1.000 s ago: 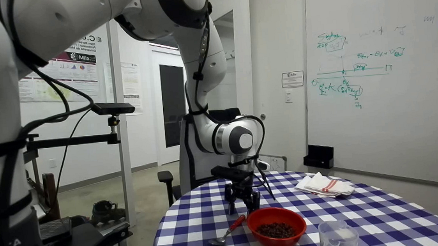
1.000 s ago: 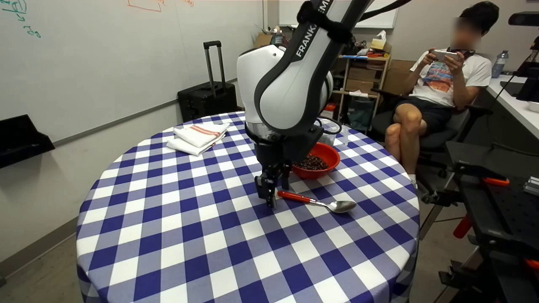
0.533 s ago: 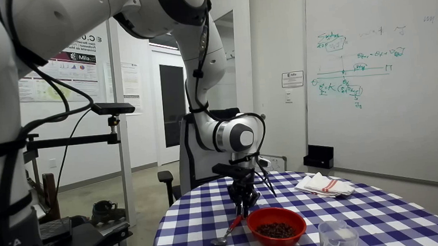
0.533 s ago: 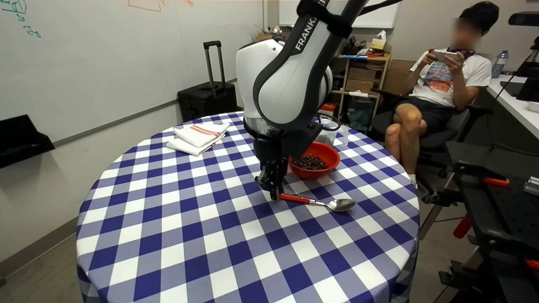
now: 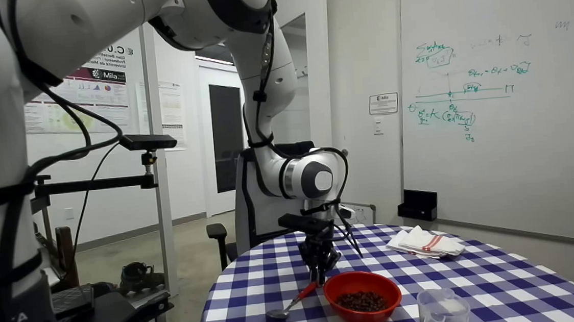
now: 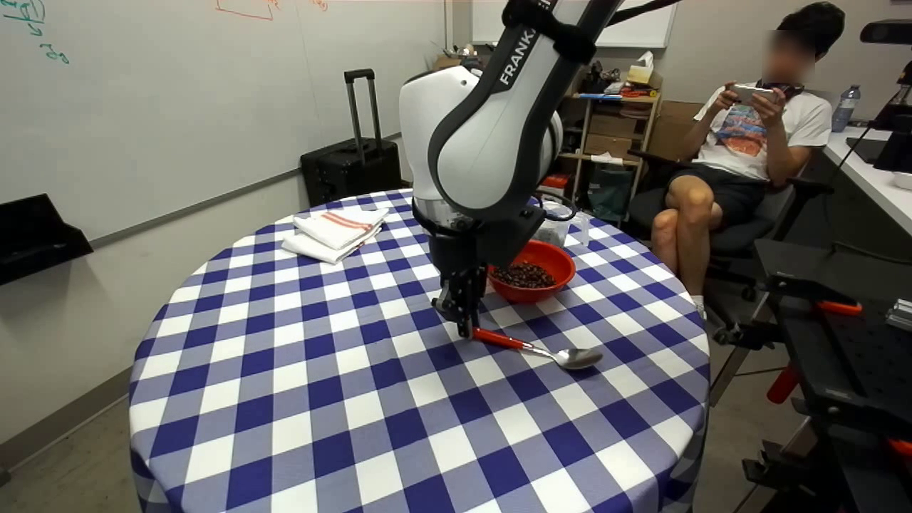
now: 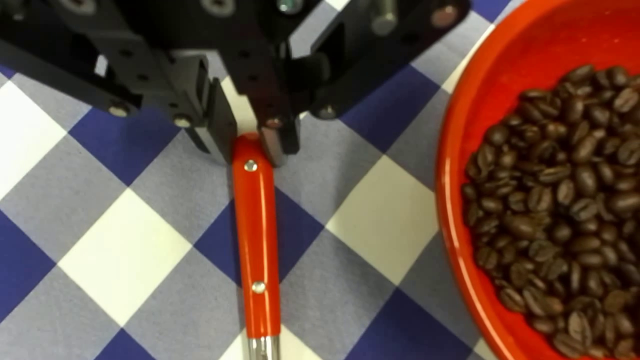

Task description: Put a spoonful of the things in the red bowl into the jug

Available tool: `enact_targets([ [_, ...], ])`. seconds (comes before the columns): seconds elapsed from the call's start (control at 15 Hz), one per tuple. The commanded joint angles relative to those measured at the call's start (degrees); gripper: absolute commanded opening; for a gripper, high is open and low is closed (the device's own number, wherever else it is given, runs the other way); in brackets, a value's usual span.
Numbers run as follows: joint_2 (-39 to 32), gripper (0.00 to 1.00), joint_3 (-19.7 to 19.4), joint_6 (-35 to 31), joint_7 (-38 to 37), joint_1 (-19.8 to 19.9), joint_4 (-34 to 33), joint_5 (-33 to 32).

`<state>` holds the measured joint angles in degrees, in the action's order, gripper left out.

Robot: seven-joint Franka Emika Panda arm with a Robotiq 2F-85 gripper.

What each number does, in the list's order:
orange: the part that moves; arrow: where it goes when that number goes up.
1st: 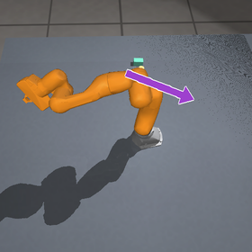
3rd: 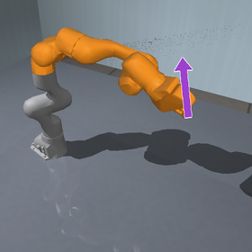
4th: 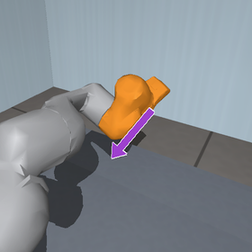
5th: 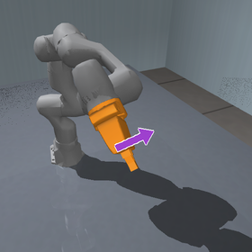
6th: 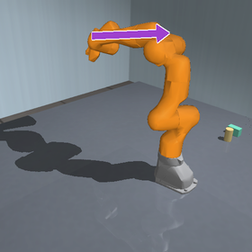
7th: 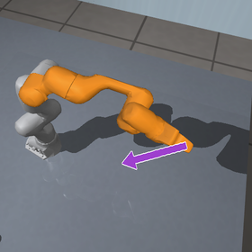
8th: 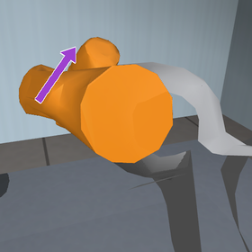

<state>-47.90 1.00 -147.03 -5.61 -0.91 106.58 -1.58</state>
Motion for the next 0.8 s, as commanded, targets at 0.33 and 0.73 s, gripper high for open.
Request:
enact_targets([
  [0.33, 3.4, 0.05, -0.3, 1.5, 3.7, -0.8, 1.2, -0.8],
  [0.73, 6.4, 0.05, 0.9, 4.5, 8.6, -2.1, 0.9, -3.2],
])
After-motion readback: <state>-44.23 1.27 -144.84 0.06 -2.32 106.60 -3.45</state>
